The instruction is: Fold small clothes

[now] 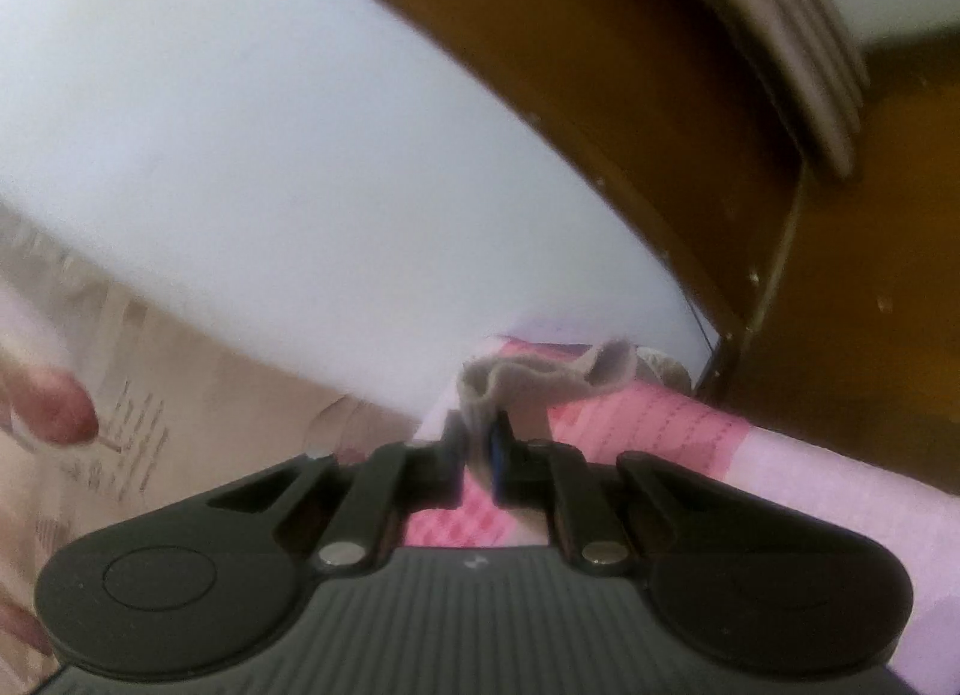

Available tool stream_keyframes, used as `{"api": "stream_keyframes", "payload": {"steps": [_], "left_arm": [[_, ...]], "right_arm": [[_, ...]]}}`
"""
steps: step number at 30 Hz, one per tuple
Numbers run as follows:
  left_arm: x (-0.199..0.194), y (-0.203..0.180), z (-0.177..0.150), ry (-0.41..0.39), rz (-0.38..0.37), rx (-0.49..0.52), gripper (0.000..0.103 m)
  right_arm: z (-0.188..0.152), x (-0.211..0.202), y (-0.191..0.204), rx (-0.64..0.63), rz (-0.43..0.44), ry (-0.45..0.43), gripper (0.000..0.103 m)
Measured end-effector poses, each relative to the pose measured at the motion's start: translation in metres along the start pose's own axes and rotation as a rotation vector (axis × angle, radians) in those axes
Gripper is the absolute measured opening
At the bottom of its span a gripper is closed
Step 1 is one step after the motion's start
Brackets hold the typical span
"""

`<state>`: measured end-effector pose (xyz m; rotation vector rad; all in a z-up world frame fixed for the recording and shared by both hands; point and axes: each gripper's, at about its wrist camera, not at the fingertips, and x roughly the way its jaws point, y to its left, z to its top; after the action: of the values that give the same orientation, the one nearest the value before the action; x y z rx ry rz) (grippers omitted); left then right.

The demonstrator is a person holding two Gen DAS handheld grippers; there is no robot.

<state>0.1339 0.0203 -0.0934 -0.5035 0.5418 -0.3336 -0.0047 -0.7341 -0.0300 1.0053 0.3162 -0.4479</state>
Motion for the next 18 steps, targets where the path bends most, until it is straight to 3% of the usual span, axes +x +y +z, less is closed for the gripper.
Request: {"api": "stream_keyframes", "payload": {"steps": [7,12,18], "left_arm": [[-0.001,0.002,0.000,-0.005,-0.005,-0.010,0.103],[-0.002,0.004,-0.001,-0.012,-0.011,-0.026,0.103],[-0.006,0.007,0.000,-0.028,-0.021,-0.053,0.103]], "right_arm": [[-0.019,-0.001,0.047,-0.063,0.104,0.040,0.008],[-0.050,0.005,0.102,-0.051,0.248,0.111,0.008],[-0.133,0.034,0.181,0.047,0.464,0.288,0.008]]}}
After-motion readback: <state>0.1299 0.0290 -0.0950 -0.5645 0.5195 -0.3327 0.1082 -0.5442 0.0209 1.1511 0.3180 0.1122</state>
